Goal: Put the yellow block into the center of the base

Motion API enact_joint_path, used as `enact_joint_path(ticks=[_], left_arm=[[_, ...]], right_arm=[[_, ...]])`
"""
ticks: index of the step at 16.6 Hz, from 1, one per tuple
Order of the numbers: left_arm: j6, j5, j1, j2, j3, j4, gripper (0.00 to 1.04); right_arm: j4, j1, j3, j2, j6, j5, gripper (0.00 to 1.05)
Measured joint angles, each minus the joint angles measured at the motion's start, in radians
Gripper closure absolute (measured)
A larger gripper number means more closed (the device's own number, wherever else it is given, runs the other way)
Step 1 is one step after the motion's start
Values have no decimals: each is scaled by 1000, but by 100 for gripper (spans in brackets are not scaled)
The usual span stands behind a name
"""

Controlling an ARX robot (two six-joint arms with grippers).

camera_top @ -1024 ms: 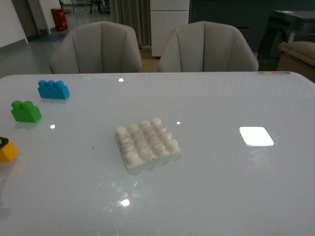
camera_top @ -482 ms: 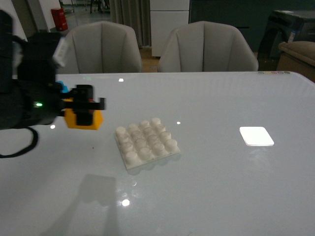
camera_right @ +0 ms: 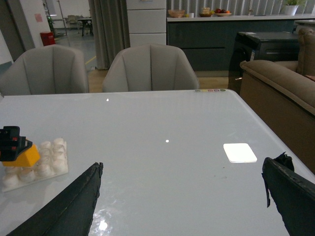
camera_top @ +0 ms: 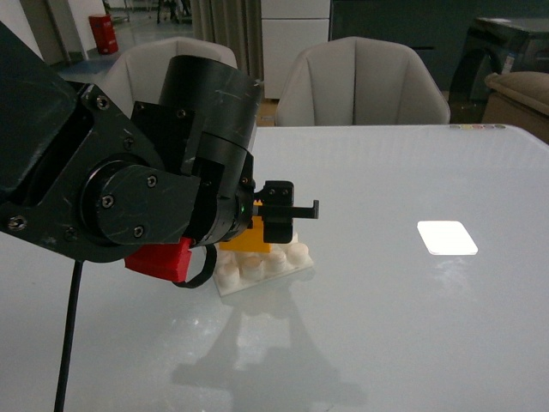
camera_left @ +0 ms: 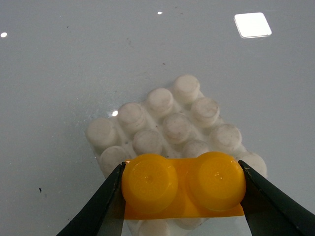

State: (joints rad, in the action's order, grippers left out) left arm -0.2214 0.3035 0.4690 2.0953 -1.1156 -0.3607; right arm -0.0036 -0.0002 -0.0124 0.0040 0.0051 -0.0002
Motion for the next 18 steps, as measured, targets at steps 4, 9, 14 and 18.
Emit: enact_joint_path(ticks=[4, 9, 14, 18], left_arm=[[-98, 97, 22, 63, -103, 92, 46], [-172, 157, 53, 135, -214, 175, 46], [-233, 199, 52, 159, -246, 204, 46], [-273, 215, 50, 159, -247, 230, 46]], right_arm=[[0, 0, 0, 0, 0, 0, 6], [0, 0, 0, 0, 0, 0, 6], [0, 0, 0, 0, 0, 0, 6], [0, 0, 0, 0, 0, 0, 6]])
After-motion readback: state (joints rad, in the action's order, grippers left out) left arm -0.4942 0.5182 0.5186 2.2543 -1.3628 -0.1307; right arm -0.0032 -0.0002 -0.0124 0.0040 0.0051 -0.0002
